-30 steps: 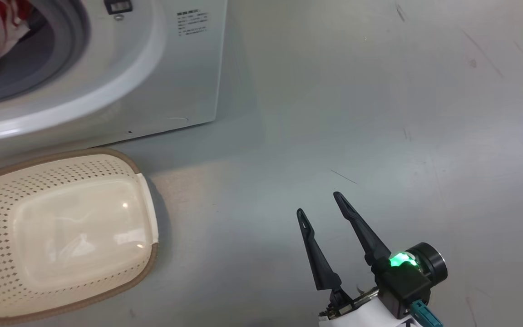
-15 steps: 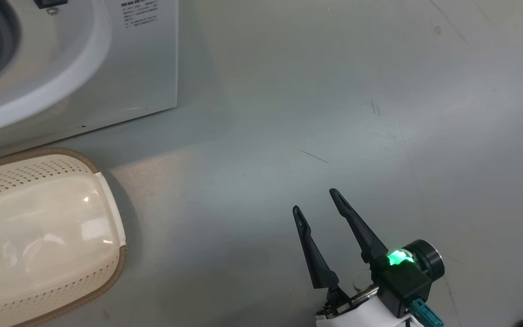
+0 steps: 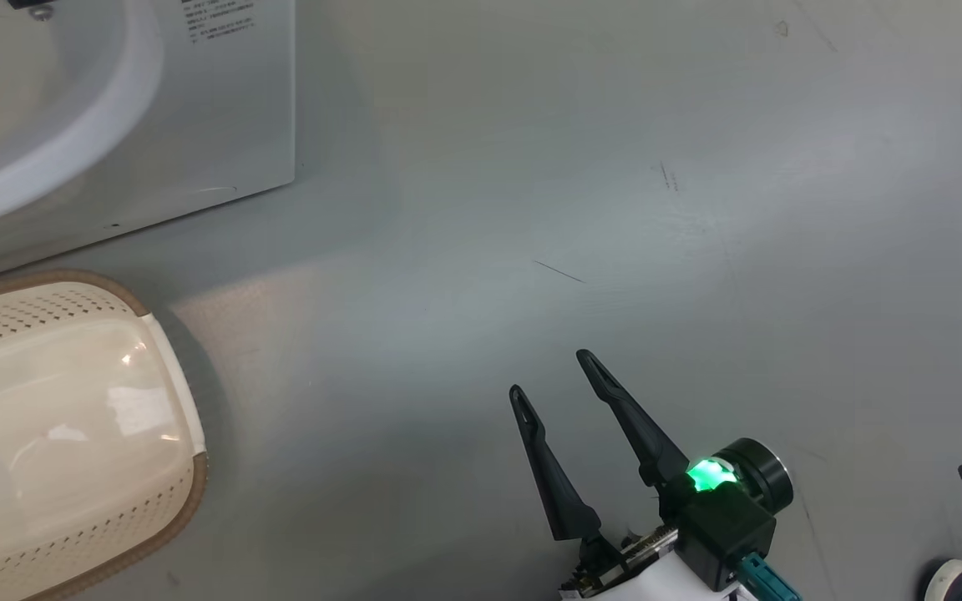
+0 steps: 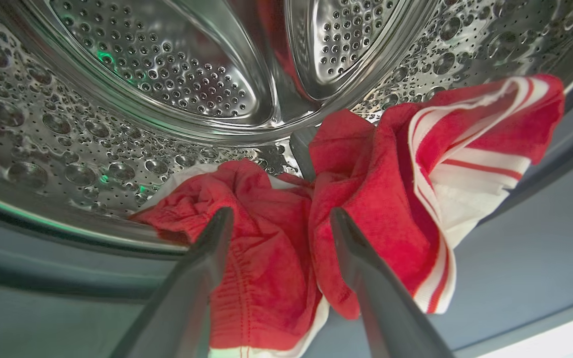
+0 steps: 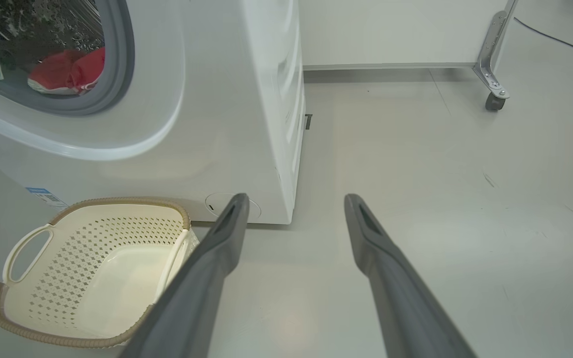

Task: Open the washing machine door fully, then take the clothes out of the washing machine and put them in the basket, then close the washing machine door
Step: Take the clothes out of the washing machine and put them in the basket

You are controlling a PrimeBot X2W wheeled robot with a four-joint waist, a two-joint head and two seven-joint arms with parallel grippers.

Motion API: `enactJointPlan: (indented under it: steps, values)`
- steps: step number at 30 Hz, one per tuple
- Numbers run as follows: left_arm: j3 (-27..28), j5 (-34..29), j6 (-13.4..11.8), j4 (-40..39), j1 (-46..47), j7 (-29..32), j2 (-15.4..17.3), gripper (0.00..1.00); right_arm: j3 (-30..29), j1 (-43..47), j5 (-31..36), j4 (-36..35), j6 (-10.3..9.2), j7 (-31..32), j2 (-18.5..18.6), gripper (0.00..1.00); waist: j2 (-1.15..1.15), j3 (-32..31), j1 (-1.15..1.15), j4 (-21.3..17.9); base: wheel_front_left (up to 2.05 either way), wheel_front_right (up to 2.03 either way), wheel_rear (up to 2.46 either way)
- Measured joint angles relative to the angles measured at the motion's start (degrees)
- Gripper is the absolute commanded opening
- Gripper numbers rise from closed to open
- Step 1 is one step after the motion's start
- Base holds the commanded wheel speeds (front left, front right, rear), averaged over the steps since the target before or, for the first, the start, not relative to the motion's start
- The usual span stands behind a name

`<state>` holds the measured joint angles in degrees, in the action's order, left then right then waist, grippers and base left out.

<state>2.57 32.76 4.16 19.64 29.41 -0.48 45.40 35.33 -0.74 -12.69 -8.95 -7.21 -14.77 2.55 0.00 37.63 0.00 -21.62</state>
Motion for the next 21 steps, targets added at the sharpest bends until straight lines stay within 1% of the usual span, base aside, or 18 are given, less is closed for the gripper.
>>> enactJointPlan:
  steps: [5, 10, 21]
  values:
    - [-1.94, -1.74, -1.31, 2.31, 2.10, 2.16, 0.24, 1.00, 0.19, -0.16, -0.91, -0.02, 0.00, 0.00, 0.00, 1.00, 0.00, 0.40, 0.00, -0.71, 0.00, 0.00, 0.00]
    - [-2.29, -2.68, -2.45, 4.70, 3.73, 3.90, 0.91, 1.00, 1.15, -0.30, -1.34, -0.03, 0.00, 0.00, 0.00, 1.00, 0.00, 0.53, 0.00, -1.31, 0.00, 0.00, 0.00]
    - [-4.46, -4.52, -2.80, 7.78, 7.60, 6.17, 1.72, 1.00, 0.92, -0.30, -1.40, -0.20, 0.00, 0.00, -0.05, 1.00, 0.00, 1.09, 0.00, -2.02, 0.00, 0.00, 0.00]
